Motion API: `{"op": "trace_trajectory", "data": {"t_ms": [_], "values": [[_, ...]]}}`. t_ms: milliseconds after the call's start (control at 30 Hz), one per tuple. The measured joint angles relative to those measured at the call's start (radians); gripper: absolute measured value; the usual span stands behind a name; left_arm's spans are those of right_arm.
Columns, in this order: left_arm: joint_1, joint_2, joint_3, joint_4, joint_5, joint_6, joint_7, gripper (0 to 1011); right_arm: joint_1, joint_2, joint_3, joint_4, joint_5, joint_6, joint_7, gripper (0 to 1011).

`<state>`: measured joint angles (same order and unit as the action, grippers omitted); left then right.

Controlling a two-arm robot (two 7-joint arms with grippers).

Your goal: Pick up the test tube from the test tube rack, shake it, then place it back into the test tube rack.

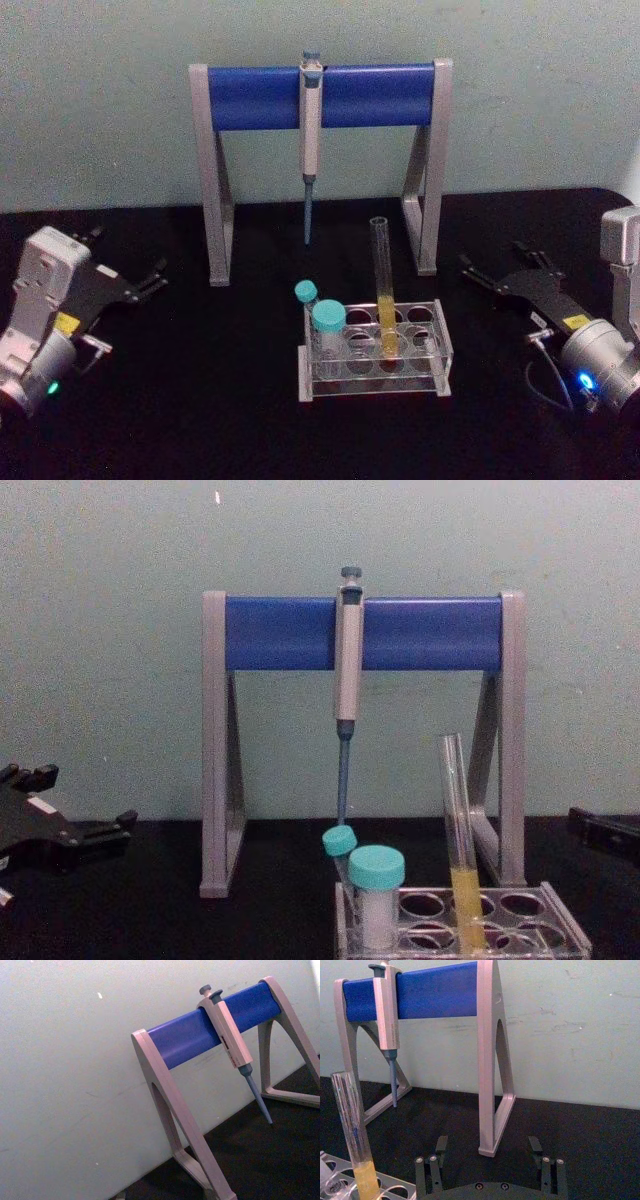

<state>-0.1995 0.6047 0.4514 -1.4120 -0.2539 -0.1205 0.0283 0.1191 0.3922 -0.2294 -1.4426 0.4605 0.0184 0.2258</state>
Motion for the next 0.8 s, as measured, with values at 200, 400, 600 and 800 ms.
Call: {"op": "trace_trajectory", "data": {"t_ms": [200,400,600,800], "values": [[0.000,0.000,0.000,0.000,0.000,0.000,0.000,1001,0.000,0.000,0.000,0.000,0.000,0.000,0.000,1000],[0.000,0.000,0.000,0.000,0.000,0.000,0.000,1001,0.000,0.000,0.000,0.000,0.000,0.000,0.000,1000],[0.000,0.000,0.000,0.000,0.000,0.000,0.000,1001,0.000,0.000,0.000,0.000,0.000,0.000,0.000,1000],[0.000,0.000,0.000,0.000,0.000,0.000,0.000,1001,0.000,0.000,0.000,0.000,0.000,0.000,0.000,1000]]}}
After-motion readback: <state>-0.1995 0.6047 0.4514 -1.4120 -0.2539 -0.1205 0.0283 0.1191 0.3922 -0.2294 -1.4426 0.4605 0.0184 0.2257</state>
